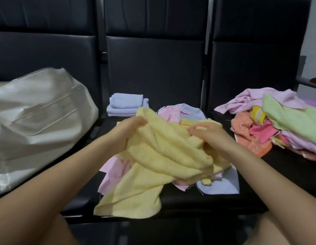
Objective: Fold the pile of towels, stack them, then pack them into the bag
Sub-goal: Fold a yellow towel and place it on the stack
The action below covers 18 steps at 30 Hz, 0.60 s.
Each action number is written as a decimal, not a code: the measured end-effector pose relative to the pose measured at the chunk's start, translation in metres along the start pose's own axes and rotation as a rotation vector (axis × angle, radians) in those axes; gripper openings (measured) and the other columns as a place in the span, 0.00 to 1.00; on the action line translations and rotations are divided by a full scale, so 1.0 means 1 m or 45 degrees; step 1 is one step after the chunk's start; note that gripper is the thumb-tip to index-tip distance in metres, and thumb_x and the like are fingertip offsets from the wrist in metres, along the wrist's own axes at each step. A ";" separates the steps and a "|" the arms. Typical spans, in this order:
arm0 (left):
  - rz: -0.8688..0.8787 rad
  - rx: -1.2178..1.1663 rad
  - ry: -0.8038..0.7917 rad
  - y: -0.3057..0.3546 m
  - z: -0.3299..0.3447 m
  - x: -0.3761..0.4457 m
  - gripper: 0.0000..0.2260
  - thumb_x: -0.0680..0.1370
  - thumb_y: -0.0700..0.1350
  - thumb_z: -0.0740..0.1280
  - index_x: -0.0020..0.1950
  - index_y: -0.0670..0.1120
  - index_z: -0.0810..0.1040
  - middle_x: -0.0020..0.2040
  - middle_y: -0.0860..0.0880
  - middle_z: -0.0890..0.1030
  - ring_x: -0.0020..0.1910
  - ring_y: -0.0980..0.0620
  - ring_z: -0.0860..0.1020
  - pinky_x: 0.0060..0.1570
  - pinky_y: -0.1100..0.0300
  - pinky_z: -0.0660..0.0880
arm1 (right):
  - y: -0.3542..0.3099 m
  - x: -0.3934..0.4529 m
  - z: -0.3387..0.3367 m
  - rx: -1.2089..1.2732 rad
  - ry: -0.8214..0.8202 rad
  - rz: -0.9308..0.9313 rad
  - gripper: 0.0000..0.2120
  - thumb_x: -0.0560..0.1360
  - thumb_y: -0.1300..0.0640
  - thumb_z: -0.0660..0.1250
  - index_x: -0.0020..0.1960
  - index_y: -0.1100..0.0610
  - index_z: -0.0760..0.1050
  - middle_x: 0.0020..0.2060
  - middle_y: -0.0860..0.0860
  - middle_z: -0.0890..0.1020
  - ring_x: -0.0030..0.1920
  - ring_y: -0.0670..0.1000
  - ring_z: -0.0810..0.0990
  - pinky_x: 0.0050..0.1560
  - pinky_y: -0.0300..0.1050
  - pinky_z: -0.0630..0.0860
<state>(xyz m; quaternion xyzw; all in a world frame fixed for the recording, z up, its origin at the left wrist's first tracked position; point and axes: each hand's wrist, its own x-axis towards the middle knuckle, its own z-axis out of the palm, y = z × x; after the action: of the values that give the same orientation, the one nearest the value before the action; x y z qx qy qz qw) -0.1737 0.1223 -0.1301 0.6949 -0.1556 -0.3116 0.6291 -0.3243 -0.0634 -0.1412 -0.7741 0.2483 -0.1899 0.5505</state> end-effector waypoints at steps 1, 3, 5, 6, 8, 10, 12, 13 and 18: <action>0.002 -0.140 -0.029 0.003 -0.002 0.000 0.06 0.78 0.45 0.64 0.44 0.45 0.78 0.38 0.47 0.82 0.35 0.53 0.80 0.37 0.59 0.73 | -0.001 0.005 -0.004 0.167 0.097 -0.028 0.04 0.77 0.58 0.68 0.46 0.53 0.81 0.39 0.50 0.82 0.37 0.46 0.78 0.37 0.38 0.73; -0.004 -0.286 -0.097 0.006 -0.007 0.006 0.05 0.78 0.44 0.64 0.43 0.44 0.76 0.34 0.49 0.78 0.33 0.54 0.79 0.38 0.60 0.72 | -0.004 0.016 -0.013 0.455 0.258 -0.067 0.06 0.78 0.59 0.66 0.50 0.55 0.81 0.38 0.52 0.78 0.36 0.49 0.74 0.36 0.42 0.69; -0.023 -0.340 -0.105 0.007 -0.009 0.011 0.06 0.78 0.43 0.64 0.43 0.44 0.76 0.32 0.50 0.80 0.32 0.54 0.80 0.39 0.59 0.73 | -0.005 0.023 -0.021 0.541 0.307 -0.020 0.05 0.79 0.58 0.65 0.51 0.56 0.79 0.32 0.51 0.72 0.30 0.47 0.68 0.30 0.39 0.65; -0.006 -0.349 -0.090 0.006 -0.009 0.015 0.06 0.79 0.43 0.64 0.42 0.45 0.76 0.30 0.51 0.80 0.29 0.55 0.80 0.38 0.59 0.73 | -0.004 0.025 -0.023 0.528 0.269 -0.002 0.05 0.79 0.58 0.65 0.46 0.55 0.79 0.28 0.50 0.70 0.27 0.46 0.66 0.27 0.37 0.64; 0.025 -0.372 -0.045 0.005 -0.010 0.022 0.06 0.79 0.44 0.64 0.44 0.44 0.77 0.31 0.50 0.82 0.29 0.55 0.82 0.37 0.59 0.73 | 0.003 0.028 -0.023 0.457 0.126 0.013 0.10 0.78 0.57 0.66 0.38 0.56 0.74 0.25 0.49 0.67 0.24 0.45 0.63 0.21 0.36 0.61; 0.048 -0.361 0.014 0.003 -0.013 0.028 0.06 0.79 0.45 0.65 0.51 0.43 0.78 0.39 0.48 0.84 0.36 0.54 0.83 0.39 0.58 0.75 | 0.012 0.029 -0.018 0.346 -0.072 0.051 0.10 0.77 0.54 0.68 0.39 0.56 0.74 0.28 0.49 0.68 0.26 0.44 0.65 0.23 0.34 0.61; 0.054 -0.337 0.080 0.000 -0.018 0.037 0.10 0.78 0.46 0.67 0.56 0.42 0.77 0.48 0.45 0.83 0.45 0.52 0.83 0.42 0.57 0.75 | 0.015 0.024 -0.014 0.196 -0.298 0.071 0.07 0.75 0.52 0.70 0.43 0.55 0.78 0.30 0.48 0.72 0.29 0.45 0.68 0.29 0.36 0.66; 0.057 -0.324 0.107 -0.002 -0.019 0.040 0.12 0.78 0.46 0.67 0.58 0.42 0.77 0.52 0.44 0.82 0.48 0.50 0.82 0.44 0.57 0.76 | 0.013 0.020 -0.013 0.081 -0.382 0.066 0.07 0.74 0.52 0.71 0.46 0.55 0.80 0.32 0.48 0.75 0.31 0.45 0.73 0.32 0.37 0.69; 0.164 -0.210 0.131 -0.005 -0.031 0.053 0.08 0.79 0.48 0.67 0.58 0.50 0.77 0.57 0.45 0.81 0.55 0.48 0.80 0.51 0.54 0.77 | 0.012 0.018 -0.017 -0.079 -0.298 -0.042 0.11 0.75 0.56 0.71 0.48 0.65 0.78 0.31 0.51 0.75 0.27 0.43 0.72 0.27 0.33 0.68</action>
<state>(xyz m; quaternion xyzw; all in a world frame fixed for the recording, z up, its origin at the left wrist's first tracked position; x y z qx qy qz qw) -0.1150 0.1149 -0.1472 0.6443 -0.1413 -0.2463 0.7101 -0.3211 -0.0902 -0.1467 -0.8117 0.1752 -0.0996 0.5483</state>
